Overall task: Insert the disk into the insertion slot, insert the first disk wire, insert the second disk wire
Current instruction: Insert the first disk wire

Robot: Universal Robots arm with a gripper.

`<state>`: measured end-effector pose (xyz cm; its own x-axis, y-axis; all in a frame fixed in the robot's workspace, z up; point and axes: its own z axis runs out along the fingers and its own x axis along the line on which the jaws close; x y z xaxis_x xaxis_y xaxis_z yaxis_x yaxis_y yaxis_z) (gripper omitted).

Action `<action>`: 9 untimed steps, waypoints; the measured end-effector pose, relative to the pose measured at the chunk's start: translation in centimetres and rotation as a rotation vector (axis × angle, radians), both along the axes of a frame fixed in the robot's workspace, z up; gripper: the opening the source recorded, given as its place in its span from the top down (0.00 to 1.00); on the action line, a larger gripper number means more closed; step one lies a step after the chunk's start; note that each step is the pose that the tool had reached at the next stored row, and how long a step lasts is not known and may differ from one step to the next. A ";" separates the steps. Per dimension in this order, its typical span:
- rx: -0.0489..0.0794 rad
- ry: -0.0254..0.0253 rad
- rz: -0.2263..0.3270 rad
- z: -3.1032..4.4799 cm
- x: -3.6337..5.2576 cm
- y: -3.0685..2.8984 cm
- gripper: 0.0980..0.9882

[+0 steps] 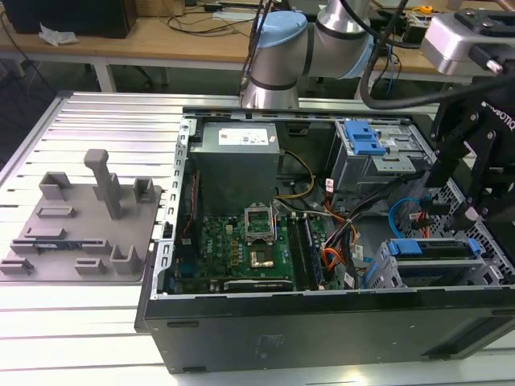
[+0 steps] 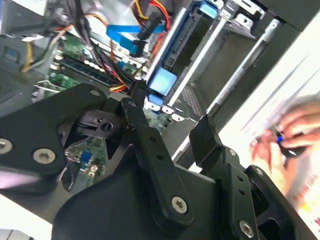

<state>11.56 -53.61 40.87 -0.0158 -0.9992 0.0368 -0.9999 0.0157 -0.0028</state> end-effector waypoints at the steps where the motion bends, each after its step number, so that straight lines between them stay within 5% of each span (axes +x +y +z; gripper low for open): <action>1: -0.023 0.0006 0.000 0.00 -0.01 0.32 0.41; 2: -0.081 0.0023 0.000 0.00 -0.02 1.13 0.41; 3: -0.107 0.0028 0.000 -0.01 -0.02 1.53 0.43; 6: -0.197 0.0031 0.001 -0.01 -0.02 2.81 0.71; 9: -0.201 0.0027 0.001 -0.02 -0.04 2.86 0.71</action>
<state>11.52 -50.75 40.85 -0.0145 -0.9718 0.2353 -0.9999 0.0142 -0.0031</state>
